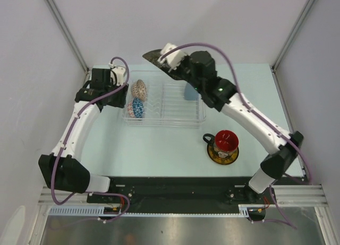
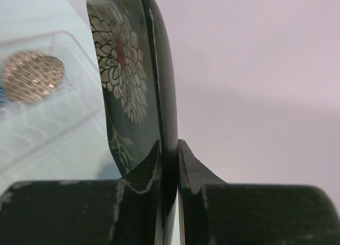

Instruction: Load the mixed dishes into the dish rack

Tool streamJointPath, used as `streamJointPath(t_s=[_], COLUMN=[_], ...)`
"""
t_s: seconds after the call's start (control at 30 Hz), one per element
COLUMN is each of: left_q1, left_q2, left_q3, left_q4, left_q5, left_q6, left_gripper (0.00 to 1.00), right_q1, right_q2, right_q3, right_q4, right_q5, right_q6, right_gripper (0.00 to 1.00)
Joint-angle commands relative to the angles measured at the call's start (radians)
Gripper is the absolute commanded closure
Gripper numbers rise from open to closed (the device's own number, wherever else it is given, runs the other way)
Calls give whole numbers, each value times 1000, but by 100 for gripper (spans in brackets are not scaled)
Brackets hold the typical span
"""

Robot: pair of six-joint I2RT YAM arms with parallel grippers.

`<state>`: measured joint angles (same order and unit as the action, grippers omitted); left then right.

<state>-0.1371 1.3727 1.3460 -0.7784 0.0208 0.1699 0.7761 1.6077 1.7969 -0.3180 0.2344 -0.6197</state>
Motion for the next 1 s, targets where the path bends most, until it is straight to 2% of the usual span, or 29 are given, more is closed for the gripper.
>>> streamJointPath(t_s=[0.0,0.1,0.23,0.33,0.97], left_q1=[56,88,129,163,191], left_q2=[-18,-18,-9,-3,26], left_q3=[25,5,-7,-16,-62], left_q4=[14,25,30,33,51], left_q5=[102,119,157,163,199], left_q6=[-26,-21,-21,-18,22], left_gripper=[41,41,42,42,43], right_q1=[51,43,34,26,-64], right_q2=[116,199,300,336,504], right_q3=[56,123,243,249,335], right_q4=[387,379,282,306,309], right_q5=[36,-21,-81,-84,-135], right_q6=[-509,-612,-592,-626,-491], right_gripper=[100,100,100,100,100])
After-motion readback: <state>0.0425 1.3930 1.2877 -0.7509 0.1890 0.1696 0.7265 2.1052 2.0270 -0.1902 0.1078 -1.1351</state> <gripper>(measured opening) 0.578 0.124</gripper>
